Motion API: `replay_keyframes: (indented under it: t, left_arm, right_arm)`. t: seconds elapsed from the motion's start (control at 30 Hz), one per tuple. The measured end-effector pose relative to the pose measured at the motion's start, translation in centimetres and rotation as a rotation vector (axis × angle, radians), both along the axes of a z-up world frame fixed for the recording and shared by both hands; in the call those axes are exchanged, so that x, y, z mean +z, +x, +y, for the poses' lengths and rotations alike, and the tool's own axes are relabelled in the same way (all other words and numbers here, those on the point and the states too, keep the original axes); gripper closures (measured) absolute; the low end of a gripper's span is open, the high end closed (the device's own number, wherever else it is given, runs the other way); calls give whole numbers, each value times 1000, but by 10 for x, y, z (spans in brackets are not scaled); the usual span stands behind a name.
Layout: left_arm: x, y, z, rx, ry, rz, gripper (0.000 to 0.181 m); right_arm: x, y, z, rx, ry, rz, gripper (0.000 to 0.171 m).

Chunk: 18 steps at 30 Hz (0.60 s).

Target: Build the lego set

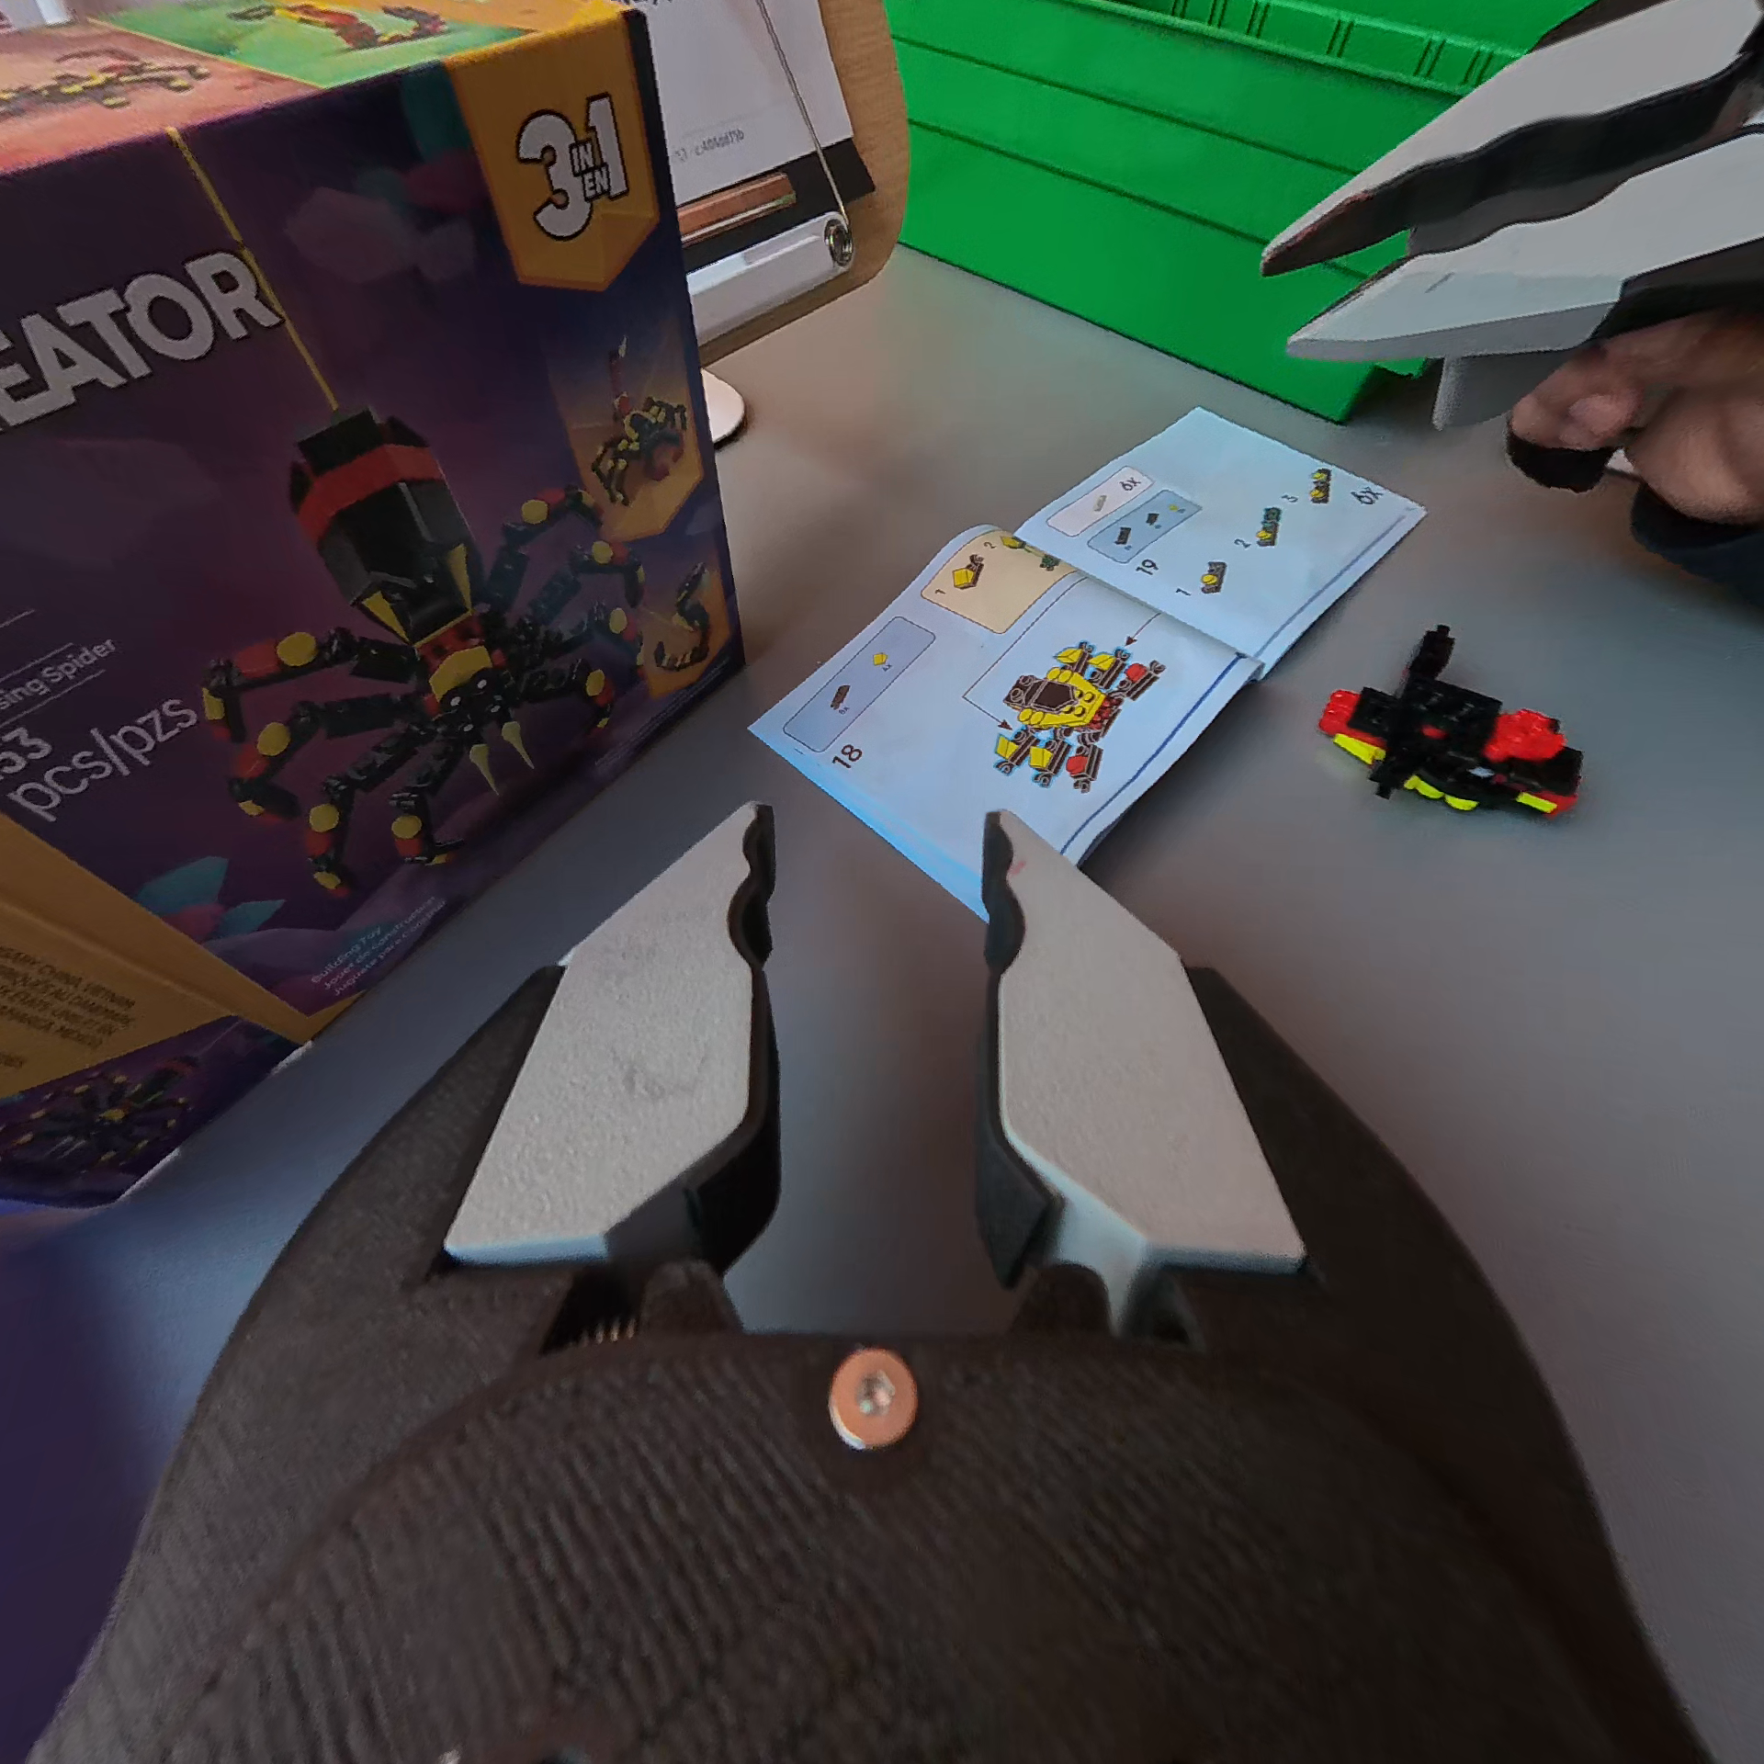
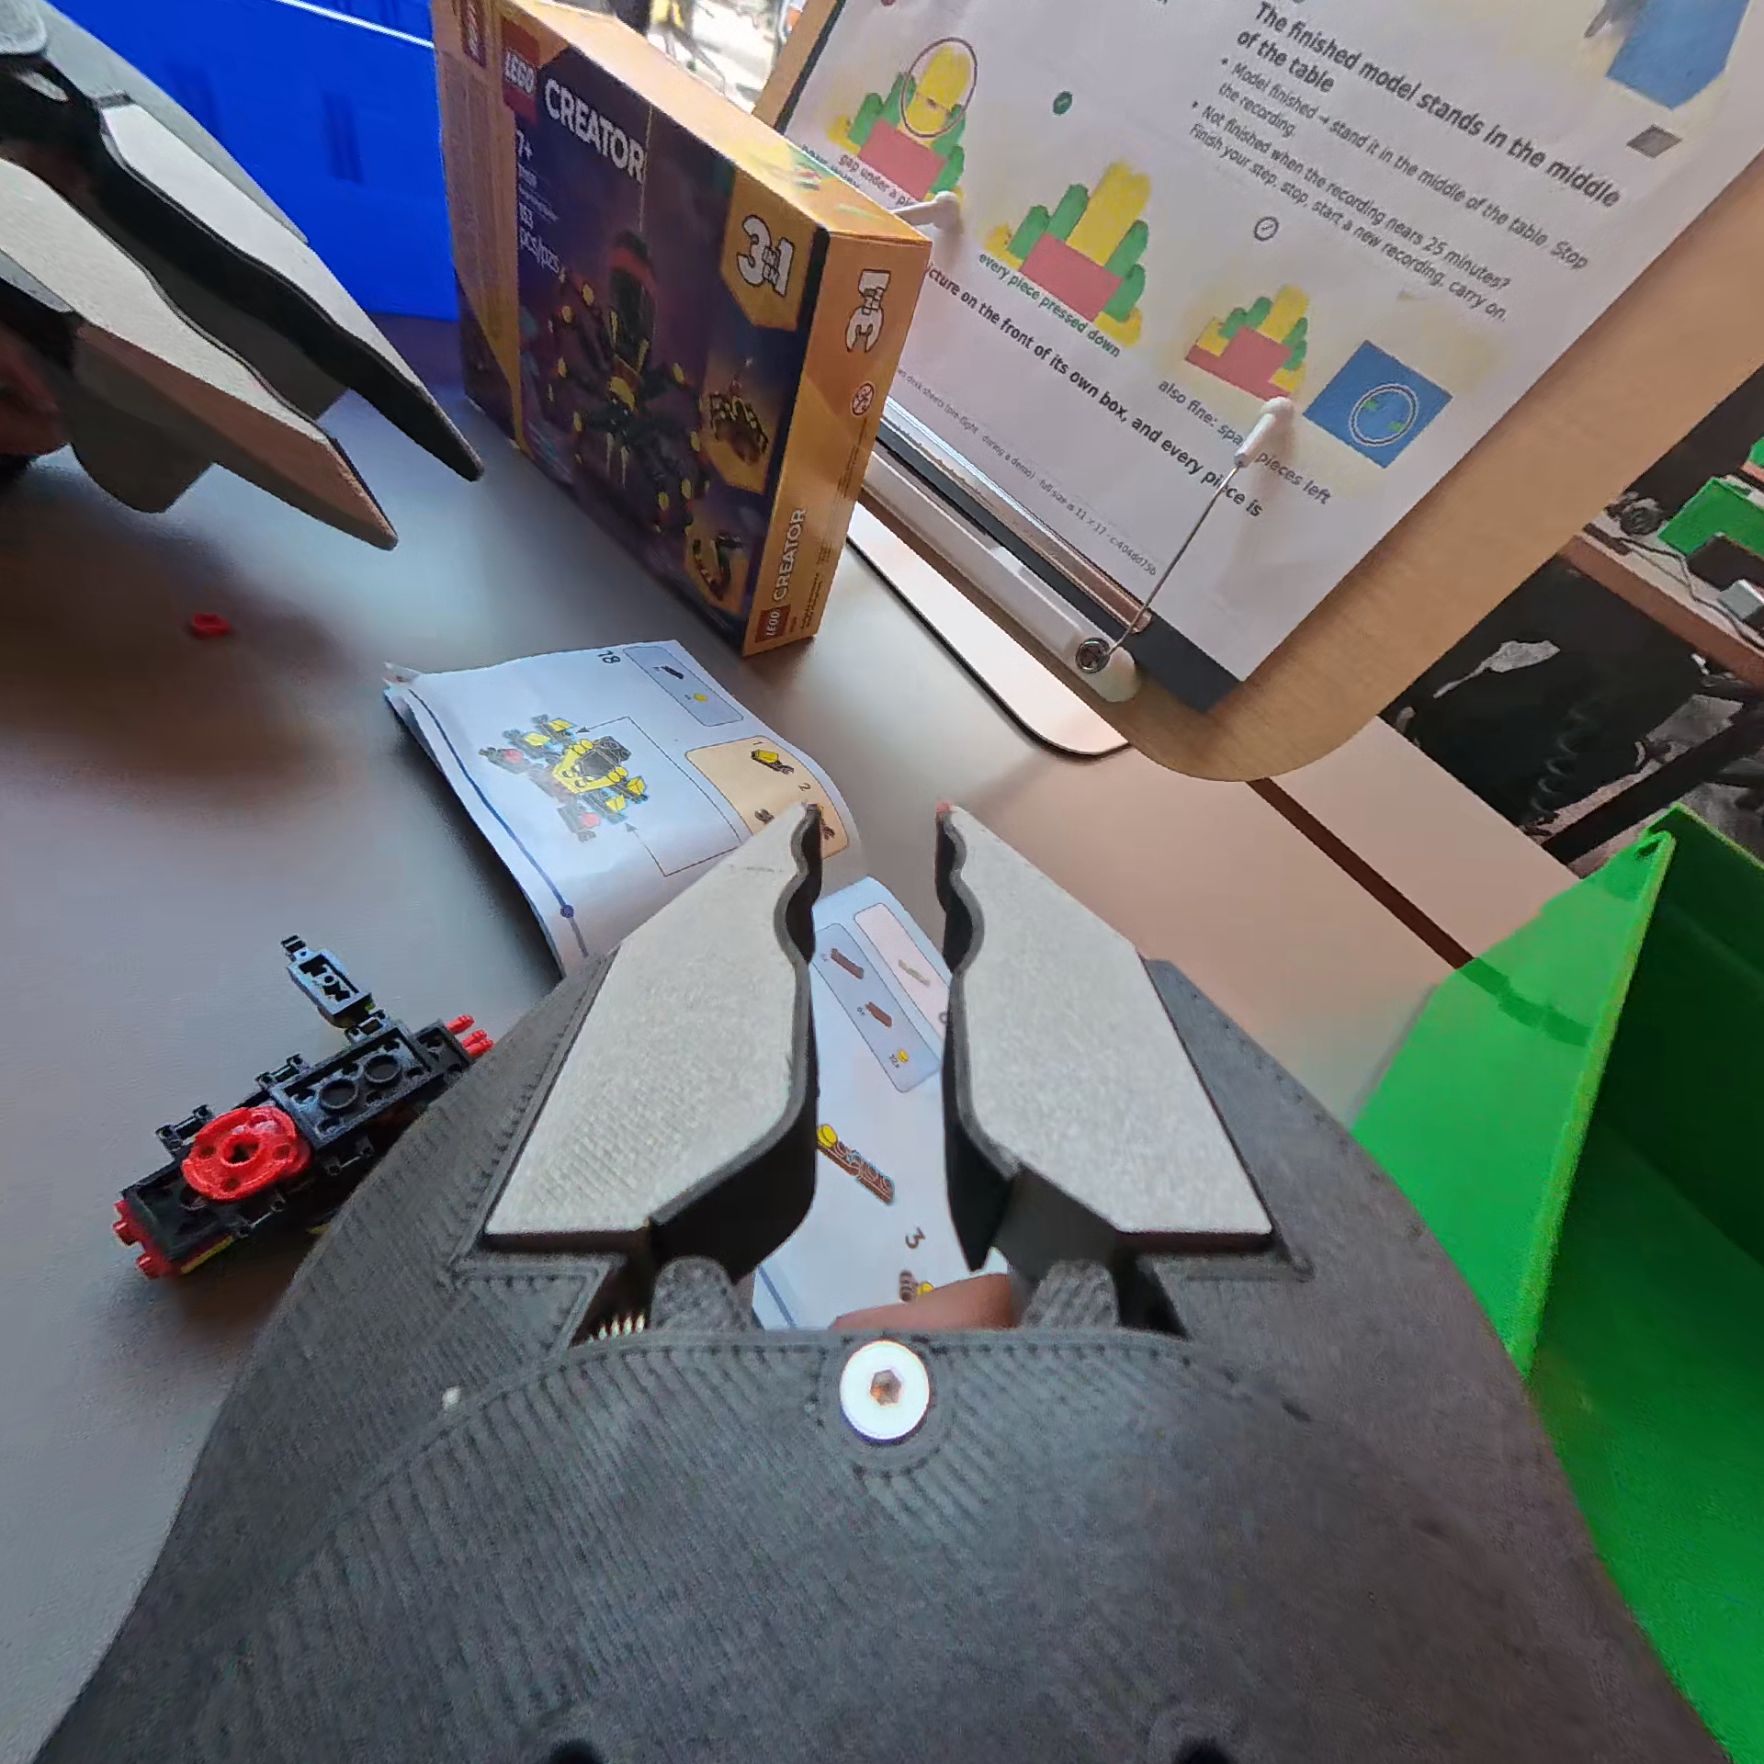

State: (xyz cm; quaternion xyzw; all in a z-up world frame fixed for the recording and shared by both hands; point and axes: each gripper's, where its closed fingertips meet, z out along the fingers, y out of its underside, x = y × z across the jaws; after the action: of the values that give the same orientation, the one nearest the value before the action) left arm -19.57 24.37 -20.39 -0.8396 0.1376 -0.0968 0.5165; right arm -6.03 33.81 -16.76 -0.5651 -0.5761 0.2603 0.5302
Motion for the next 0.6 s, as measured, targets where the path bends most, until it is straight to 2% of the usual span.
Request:
replay_keyframes:
  t: [0.03, 0.3, 0.4, 0.47, 0.6]
  left_arm:
    - [0, 1, 0, -8, 2, 7, 140]
    - [-7, 12, 0, -45, 1, 120, 141]
    - [-4, 13, -2, -47, 24, 136, 141]
    - [-5, 13, -3, -48, 14, 129, 141]
    - [-3, 12, -4, -43, 10, 85, 141]
  right_arm:
    - [-1, -1, -1, 8, -13, 5, 152]
    - [1, -4, 1, 16, -93, 70, 153]
    - [-5, -5, -5, 41, -99, 22, 146]
    - [-8, -6, -10, 65, -97, -15, 134]
    - [-16, -8, -29, 159, -159, -80, 131]
